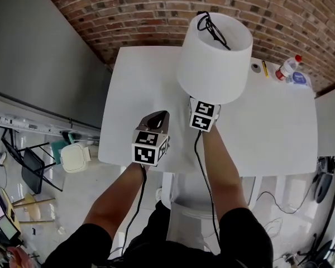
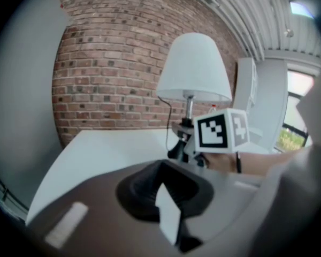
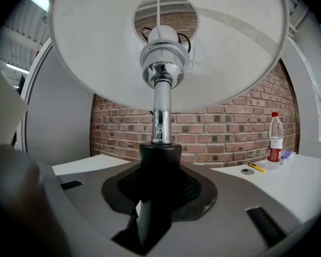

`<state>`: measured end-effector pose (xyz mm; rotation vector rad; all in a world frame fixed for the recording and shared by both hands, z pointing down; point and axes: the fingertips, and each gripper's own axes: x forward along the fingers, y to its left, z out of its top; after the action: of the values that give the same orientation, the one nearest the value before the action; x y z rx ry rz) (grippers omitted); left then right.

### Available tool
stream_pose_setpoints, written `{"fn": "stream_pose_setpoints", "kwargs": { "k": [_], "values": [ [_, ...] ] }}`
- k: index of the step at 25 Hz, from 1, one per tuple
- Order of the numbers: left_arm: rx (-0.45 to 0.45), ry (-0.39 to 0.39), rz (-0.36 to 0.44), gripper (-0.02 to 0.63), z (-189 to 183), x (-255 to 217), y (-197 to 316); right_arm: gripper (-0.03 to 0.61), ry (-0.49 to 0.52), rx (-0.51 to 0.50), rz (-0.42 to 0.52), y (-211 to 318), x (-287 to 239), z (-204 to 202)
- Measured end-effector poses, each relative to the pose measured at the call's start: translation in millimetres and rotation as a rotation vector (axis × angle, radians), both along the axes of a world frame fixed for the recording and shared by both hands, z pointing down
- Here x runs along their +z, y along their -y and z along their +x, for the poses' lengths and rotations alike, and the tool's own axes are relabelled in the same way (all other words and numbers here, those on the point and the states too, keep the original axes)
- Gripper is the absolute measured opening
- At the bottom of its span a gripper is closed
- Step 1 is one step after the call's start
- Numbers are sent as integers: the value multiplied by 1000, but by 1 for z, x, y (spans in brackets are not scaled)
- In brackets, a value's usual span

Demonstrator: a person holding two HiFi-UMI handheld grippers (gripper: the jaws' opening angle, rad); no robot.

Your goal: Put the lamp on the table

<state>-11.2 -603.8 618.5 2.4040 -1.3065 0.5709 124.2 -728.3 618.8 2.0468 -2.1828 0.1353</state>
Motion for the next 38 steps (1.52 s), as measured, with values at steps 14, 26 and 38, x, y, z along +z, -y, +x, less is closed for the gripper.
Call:
{"fn": "stream_pose_setpoints", "kwargs": {
  "k": [14, 26, 38],
  "values": [
    [6, 3, -11, -3, -12, 17, -8, 107, -18, -3, -9, -9, 31, -9],
    [9, -8, -21, -3, -13, 30, -31, 111, 27, 9, 91, -19, 23, -9],
    [-4, -42, 6, -3, -23, -5, -52, 140, 86, 32, -9, -97, 20, -15]
  ]
}}
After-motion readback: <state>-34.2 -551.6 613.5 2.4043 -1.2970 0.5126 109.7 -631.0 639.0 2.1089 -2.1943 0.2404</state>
